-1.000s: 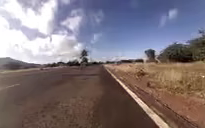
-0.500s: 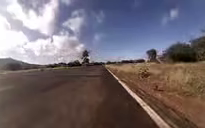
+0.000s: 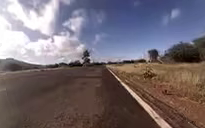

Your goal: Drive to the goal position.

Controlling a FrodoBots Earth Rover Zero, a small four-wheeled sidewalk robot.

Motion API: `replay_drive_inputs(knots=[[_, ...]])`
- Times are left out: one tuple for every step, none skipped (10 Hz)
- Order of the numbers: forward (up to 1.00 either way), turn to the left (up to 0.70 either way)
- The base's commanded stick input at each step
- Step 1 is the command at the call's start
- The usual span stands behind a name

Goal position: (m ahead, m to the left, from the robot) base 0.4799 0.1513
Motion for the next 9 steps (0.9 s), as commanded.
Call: replay_drive_inputs(knots=[[0.7,0.0],[0.7,0.0],[0.6,0.0],[0.25,0.0],[0.0,0.0],[0.0,0.0],[0.0,0.0],[0.0,0.0],[0.0,0.0]])
